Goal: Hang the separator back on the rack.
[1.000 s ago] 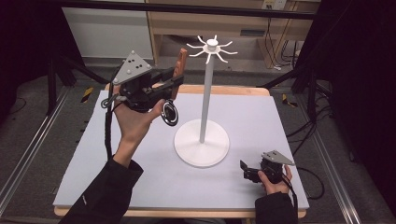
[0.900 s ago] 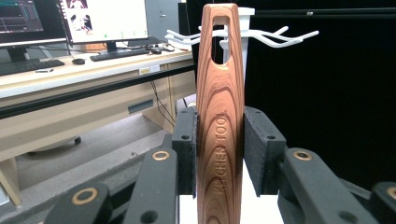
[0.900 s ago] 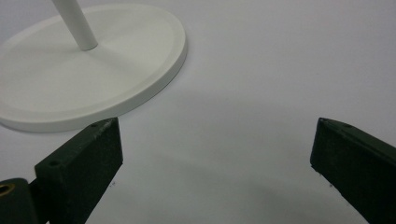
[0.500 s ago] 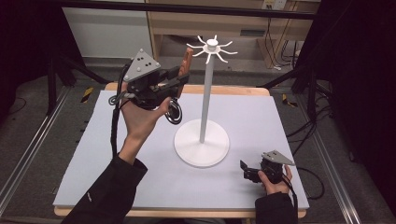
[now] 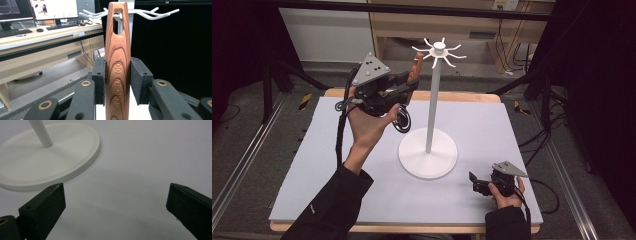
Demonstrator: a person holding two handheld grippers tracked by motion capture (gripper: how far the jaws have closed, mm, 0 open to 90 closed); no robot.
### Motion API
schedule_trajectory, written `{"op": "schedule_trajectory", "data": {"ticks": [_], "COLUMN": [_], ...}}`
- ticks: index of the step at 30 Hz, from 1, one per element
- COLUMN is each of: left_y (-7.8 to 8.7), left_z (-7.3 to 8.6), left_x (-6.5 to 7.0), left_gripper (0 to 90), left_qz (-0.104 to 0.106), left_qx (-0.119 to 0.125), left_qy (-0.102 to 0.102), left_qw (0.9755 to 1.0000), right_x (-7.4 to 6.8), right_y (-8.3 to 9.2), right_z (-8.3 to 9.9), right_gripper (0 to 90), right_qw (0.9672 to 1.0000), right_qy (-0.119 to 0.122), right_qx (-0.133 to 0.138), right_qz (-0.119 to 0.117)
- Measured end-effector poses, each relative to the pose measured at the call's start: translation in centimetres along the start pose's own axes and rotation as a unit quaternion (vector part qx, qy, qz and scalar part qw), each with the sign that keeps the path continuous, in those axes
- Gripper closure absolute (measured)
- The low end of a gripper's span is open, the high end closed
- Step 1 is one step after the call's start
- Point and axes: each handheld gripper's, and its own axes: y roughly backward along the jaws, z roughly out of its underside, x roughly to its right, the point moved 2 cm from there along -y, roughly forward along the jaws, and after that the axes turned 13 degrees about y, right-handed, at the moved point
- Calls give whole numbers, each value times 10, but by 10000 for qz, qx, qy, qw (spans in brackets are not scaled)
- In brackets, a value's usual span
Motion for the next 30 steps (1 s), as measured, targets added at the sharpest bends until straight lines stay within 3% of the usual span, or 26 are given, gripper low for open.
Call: {"op": "schedule_trajectory", "data": {"ticks": [11, 30], "left_y": [-7, -12], "left_z": [3, 9], "left_x": [0, -3], "left_gripper": [670, 665], "left_qz": [94, 100], "left_qx": [23, 90], "left_qy": [88, 31], "left_qw": [9999, 9999], "right_x": [0, -1], "right_y": [0, 0], "right_z": [0, 0], "right_gripper": [30, 30], "right_qw": [10000, 10000], "right_qy": [2, -8], "right_qx": [1, -10], "right_qz": [-13, -25]}}
